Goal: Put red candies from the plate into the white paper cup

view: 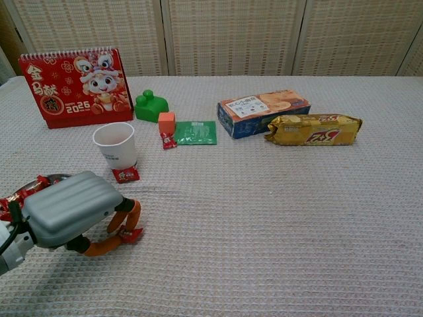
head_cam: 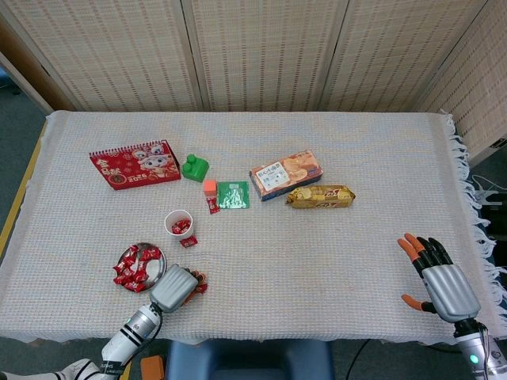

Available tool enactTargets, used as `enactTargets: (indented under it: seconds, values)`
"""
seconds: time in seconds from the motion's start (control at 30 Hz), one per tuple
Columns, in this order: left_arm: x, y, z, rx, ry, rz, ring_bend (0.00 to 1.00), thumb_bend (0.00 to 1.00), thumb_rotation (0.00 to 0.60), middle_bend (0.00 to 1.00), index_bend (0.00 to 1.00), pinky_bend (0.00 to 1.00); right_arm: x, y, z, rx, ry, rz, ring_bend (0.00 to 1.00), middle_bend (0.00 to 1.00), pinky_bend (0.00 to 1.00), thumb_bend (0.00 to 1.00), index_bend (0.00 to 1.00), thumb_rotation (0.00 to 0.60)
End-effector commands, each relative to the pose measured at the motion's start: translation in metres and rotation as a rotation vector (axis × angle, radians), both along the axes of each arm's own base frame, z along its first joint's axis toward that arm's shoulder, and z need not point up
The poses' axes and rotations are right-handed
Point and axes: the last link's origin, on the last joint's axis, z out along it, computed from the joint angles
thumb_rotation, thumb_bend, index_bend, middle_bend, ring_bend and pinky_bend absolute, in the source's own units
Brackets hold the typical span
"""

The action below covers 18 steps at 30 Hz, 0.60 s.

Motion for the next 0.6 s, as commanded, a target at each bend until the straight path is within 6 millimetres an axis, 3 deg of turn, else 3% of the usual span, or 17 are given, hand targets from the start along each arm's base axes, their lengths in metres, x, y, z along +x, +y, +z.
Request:
enactTargets:
  seconds: [0.03, 0.37, 0.6]
  values:
    - [-0.001, 0.0, 0.0, 0.006, -0.001, 0.002, 0.72, 0.39, 0.6, 0.67, 0.59, 1.0, 0.0, 0.0, 0.0, 0.001, 0.0, 0.0, 0.0, 0.0, 0.04, 0.06, 0.0, 0.6]
    - [-0.002, 0.0, 0.007, 0.022, -0.019, 0.005, 0.73, 0.41, 0.6, 0.7, 0.62, 1.0, 0.001, 0.001, -0.001, 0.004, 0.001, 0.003, 0.0, 0.0, 0.04, 0.06, 0.0, 0.6]
    - [0.003, 0.006, 0.025, 0.061, -0.067, 0.011, 0.73, 0.41, 0.6, 0.69, 0.61, 1.0, 0.0, 0.0, -0.001, 0.002, 0.001, 0.002, 0.0, 0.0, 0.04, 0.06, 0.0, 0.6]
